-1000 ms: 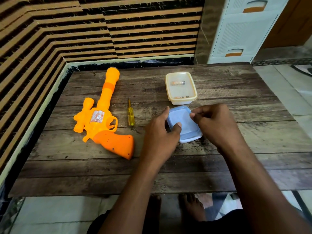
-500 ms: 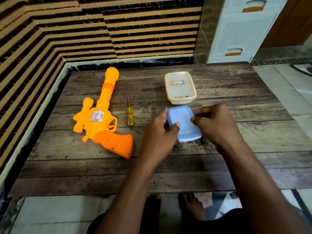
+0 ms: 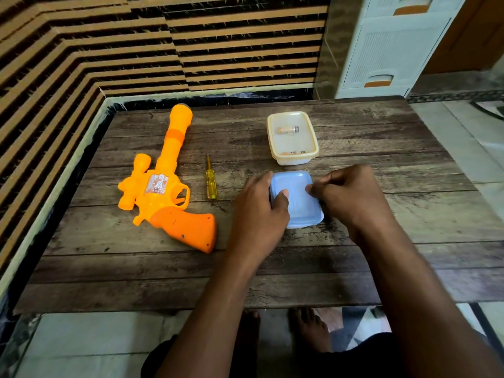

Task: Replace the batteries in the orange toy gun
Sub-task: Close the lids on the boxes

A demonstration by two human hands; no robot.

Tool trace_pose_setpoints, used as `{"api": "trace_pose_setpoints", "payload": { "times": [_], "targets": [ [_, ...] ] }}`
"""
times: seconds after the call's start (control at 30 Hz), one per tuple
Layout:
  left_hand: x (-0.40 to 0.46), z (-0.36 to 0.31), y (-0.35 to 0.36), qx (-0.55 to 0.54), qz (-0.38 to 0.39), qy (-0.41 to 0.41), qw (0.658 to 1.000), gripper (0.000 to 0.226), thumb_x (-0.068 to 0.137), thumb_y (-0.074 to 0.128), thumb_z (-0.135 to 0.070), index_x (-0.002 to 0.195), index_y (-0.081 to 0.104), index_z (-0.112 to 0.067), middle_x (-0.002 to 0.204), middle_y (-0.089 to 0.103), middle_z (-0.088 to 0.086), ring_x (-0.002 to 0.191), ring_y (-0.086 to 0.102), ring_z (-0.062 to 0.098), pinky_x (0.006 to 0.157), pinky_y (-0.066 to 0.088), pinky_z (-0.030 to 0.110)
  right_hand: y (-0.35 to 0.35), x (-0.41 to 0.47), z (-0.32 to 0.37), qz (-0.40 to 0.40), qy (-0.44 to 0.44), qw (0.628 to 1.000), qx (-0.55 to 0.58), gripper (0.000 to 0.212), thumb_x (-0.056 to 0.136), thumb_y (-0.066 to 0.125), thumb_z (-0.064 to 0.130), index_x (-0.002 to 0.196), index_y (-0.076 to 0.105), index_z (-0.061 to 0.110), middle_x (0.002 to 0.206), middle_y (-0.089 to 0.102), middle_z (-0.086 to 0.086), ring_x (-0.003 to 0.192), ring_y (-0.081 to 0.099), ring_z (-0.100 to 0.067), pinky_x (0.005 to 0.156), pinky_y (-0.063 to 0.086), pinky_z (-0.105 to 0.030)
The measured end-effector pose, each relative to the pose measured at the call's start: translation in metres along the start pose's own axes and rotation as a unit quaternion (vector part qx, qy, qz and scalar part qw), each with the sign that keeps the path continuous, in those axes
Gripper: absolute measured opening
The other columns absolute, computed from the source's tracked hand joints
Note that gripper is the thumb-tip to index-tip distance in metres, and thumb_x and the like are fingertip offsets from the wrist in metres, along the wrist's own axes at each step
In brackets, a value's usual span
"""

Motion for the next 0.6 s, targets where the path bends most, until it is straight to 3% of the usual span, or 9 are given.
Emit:
{"api": "trace_pose_setpoints", "payload": {
  "times": [0.1,0.33,0.6],
  "targets": [
    [0.000,0.001,0.000,-0.008,0.001,-0.010,1.000,0.054,0.100,0.063,-0.029,0.149,0.049,-0.012,0.140,0.061,0.007,0.121,0.062,0.026,0.099,0.054,0.048,-0.001,0.001,0.000,-0.006,0.003,1.000,-0.001,0.017,0.076,0.084,0.010,0.062,0.075,0.014,0.068,0.076,-0.005,0.071,0.074,-0.022,0.075,0.062,-0.056],
    [-0.001,0.010,0.000,-0.066,0.003,-0.044,0.997,0.046,0.093,0.072,-0.022,0.137,0.061,-0.018,0.117,0.071,-0.001,0.098,0.069,0.013,0.081,0.062,0.037,0.001,0.001,-0.001,-0.007,0.010,1.000,0.016,0.025,0.080,0.083,0.004,0.067,0.073,0.023,0.080,0.077,0.000,0.085,0.076,-0.021,0.086,0.064,-0.054],
    [0.002,0.015,-0.006,-0.113,-0.048,-0.060,0.991,0.040,0.096,0.065,-0.013,0.137,0.061,-0.016,0.120,0.071,0.000,0.107,0.067,0.011,0.091,0.059,0.037,0.005,0.000,0.005,-0.003,-0.001,0.997,0.082,0.018,0.083,0.080,-0.001,0.077,0.078,0.016,0.079,0.080,-0.005,0.078,0.079,-0.019,0.078,0.066,-0.043]
  ]
}}
Point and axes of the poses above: each hand's wrist, its own x-axis towards the middle knuckle, its own y-axis out of the palm, z = x × y, the point moved 9 cm from there along x, towards the middle knuckle
